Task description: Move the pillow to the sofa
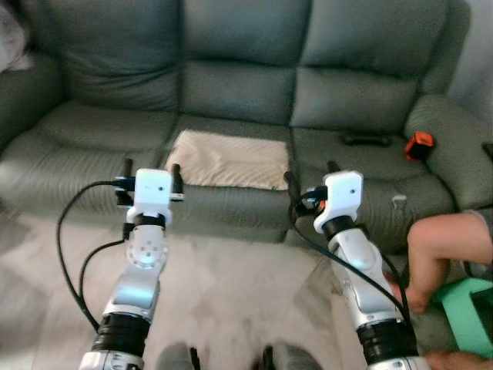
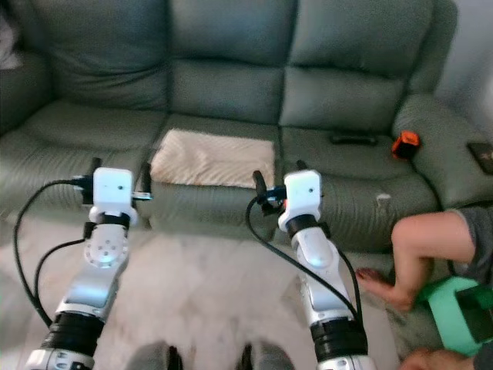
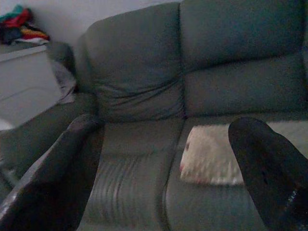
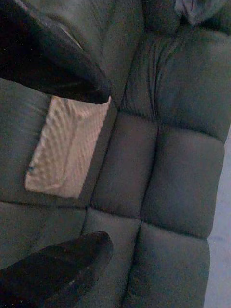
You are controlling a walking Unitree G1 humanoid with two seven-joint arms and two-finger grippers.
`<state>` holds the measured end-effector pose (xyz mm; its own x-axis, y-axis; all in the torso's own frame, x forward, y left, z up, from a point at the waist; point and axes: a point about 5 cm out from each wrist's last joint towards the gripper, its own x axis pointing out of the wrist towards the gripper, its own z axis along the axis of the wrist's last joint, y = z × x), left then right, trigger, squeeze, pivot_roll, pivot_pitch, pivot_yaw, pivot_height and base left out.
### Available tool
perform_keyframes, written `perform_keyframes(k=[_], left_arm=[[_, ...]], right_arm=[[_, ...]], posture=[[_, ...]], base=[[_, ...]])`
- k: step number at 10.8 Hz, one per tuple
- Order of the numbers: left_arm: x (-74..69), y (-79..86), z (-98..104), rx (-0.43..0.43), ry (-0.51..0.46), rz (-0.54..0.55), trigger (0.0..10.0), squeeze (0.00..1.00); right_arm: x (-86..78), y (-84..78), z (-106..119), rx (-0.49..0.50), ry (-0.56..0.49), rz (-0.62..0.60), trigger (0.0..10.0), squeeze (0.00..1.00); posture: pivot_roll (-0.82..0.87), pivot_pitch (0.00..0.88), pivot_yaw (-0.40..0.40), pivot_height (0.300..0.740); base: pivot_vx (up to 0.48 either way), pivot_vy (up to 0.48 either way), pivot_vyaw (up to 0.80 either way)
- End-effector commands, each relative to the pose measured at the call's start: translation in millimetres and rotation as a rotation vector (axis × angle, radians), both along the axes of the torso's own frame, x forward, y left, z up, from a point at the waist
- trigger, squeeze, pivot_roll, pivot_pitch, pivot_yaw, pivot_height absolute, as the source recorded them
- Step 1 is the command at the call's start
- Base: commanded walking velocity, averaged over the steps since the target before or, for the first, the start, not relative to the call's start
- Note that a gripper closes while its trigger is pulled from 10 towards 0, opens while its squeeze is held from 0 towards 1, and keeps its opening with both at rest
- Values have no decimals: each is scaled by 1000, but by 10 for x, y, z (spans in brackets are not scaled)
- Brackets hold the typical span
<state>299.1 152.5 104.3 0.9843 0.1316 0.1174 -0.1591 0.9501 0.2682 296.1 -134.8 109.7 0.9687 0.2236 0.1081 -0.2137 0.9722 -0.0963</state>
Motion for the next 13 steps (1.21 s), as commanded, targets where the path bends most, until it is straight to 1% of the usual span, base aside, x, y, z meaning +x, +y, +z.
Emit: perform_keyframes(k=[1,3,4,9,13], left_arm=[[-4,-65,3,3,-5,-24,10000,0],[-5,-103,22,21,-21,-49,10000,0],[-3,-109,21,18,-19,-50,10000,0],[-8,-149,8,1,-13,-89,10000,0],[-4,-136,0,-7,-4,-82,10000,0]], right_arm=[[3,-70,7,-8,2,-12,10000,0],[-11,-57,-1,-18,1,3,10000,0],[-22,-29,13,-34,-12,29,10000,0],[-34,-4,22,-35,-17,49,10000,0],[-45,26,14,-42,-19,63,10000,0]], posture=[[-46,46,-42,740],[-49,47,-43,740],[-50,47,-43,740],[-52,53,-42,740],[-51,59,-43,740]], base=[[0,0,0],[0,0,0],[0,0,800],[0,0,790],[0,0,788]])
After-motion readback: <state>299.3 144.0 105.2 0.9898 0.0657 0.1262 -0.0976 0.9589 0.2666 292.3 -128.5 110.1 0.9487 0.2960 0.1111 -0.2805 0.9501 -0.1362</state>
